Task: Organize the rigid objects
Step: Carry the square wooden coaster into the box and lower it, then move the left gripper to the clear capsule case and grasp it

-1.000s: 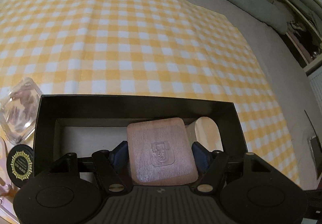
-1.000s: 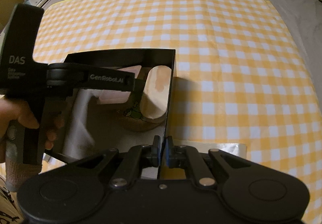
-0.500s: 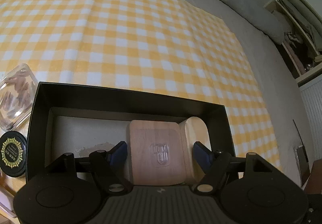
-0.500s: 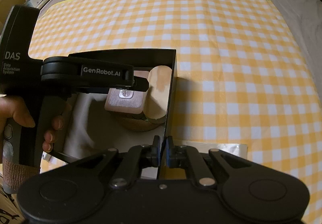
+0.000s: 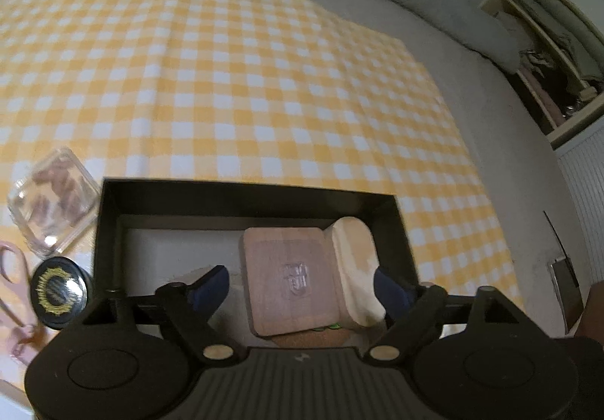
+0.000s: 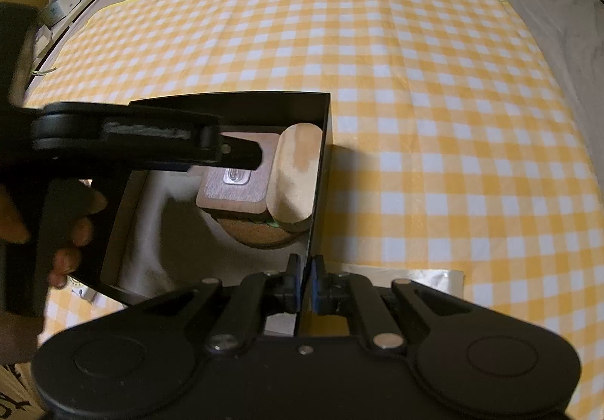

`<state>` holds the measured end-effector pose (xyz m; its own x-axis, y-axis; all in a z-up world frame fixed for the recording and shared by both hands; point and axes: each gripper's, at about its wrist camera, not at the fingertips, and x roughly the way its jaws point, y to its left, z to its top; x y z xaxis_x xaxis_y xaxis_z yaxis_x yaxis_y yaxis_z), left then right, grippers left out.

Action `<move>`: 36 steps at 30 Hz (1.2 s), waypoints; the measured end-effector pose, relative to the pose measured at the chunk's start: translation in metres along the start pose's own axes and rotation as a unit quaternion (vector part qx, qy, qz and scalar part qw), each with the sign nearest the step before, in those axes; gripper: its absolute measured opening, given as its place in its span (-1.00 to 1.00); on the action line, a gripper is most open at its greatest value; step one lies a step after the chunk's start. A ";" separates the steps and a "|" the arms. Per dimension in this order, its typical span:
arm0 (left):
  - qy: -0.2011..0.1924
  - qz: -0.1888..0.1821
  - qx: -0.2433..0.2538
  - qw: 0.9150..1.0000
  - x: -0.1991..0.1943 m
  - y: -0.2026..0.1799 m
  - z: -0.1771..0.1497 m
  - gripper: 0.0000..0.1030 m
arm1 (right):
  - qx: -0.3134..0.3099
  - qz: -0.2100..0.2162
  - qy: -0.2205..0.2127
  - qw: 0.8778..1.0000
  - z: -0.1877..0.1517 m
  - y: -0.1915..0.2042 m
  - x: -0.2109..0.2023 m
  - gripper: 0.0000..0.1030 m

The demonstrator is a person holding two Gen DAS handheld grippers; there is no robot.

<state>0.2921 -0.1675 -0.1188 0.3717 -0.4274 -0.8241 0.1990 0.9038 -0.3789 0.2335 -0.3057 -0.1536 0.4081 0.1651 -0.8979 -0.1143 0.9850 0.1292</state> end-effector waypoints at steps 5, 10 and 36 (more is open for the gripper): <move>-0.027 0.000 0.023 0.999 -0.030 -0.002 -0.001 0.89 | 0.000 0.000 0.000 1.000 0.000 -0.001 0.000 -0.89; -0.057 0.010 0.040 0.997 -0.062 0.003 -0.002 0.97 | -0.002 -0.003 0.000 1.000 0.001 0.000 -0.001 -0.89; -0.119 0.134 0.051 0.982 -0.117 0.096 0.003 1.00 | -0.007 -0.007 -0.001 1.000 0.001 0.001 -0.001 -0.89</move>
<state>0.2704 -0.0305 -0.0581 0.6221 -0.1782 -0.7624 0.1503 0.9828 -0.1070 0.2338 -0.3050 -0.1523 0.4118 0.1512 -0.8987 -0.1215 0.9864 0.1103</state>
